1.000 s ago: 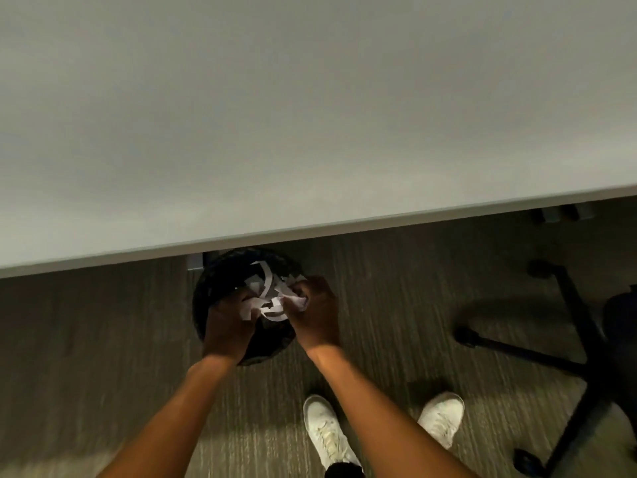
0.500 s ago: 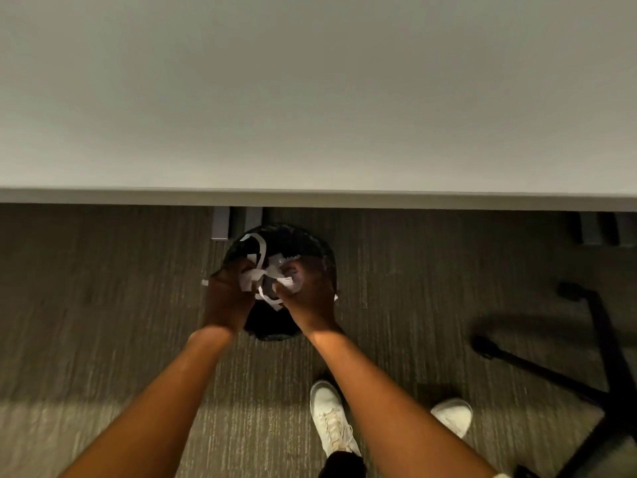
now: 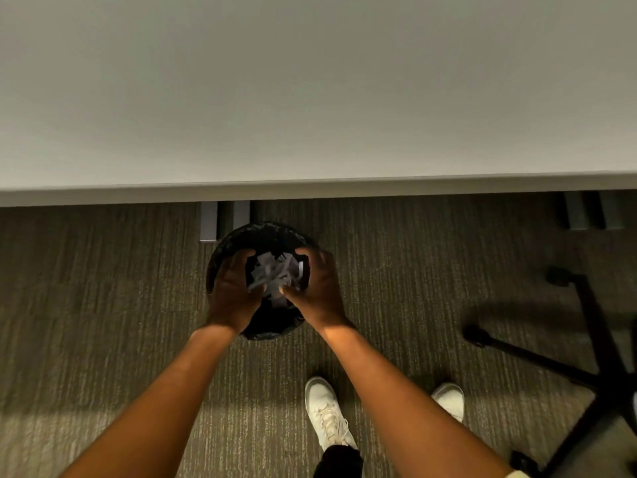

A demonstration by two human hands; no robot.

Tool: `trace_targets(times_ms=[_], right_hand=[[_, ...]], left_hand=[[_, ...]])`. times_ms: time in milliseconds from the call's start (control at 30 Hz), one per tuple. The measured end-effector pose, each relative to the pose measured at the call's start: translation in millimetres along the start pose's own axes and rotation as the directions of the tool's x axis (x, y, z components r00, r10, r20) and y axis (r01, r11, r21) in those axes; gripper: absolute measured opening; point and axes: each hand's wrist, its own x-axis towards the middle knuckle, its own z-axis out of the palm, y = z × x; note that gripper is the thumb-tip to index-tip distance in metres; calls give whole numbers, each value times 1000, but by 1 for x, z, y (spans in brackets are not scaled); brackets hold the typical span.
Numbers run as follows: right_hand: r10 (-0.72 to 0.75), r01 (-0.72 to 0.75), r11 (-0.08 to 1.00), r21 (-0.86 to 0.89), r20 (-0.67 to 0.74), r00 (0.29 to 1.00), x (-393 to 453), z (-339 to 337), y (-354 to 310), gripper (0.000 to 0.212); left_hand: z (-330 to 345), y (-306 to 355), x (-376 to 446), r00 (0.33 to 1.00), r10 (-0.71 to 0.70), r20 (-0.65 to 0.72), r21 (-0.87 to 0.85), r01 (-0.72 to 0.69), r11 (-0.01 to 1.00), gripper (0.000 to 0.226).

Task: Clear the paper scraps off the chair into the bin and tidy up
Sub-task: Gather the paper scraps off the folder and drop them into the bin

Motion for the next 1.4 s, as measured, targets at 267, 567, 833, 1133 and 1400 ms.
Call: trace_targets(times_ms=[267, 567, 833, 1133, 1400], right_hand=[[61, -63, 998, -19, -102, 993, -17, -52, 29, 70], [102, -119, 992, -40, -283, 954, -46, -146, 85, 79], [282, -272, 959, 84, -417, 864, -84, -259, 140, 84], [412, -359, 909, 211, -576, 706, -168, -391, 210, 82], [535, -441, 835, 330, -674, 509, -257, -485, 281, 83]], left_hand=[[36, 44, -12, 999, -20, 34, 29, 19, 999, 52], [92, 111, -29, 986, 25, 166, 22, -29, 999, 55], [167, 226, -51, 937, 147, 319, -94, -122, 988, 56], [271, 355, -81, 761, 339, 553, -86, -352, 932, 54], [369, 451, -124, 573, 467, 674, -57, -590, 805, 50]])
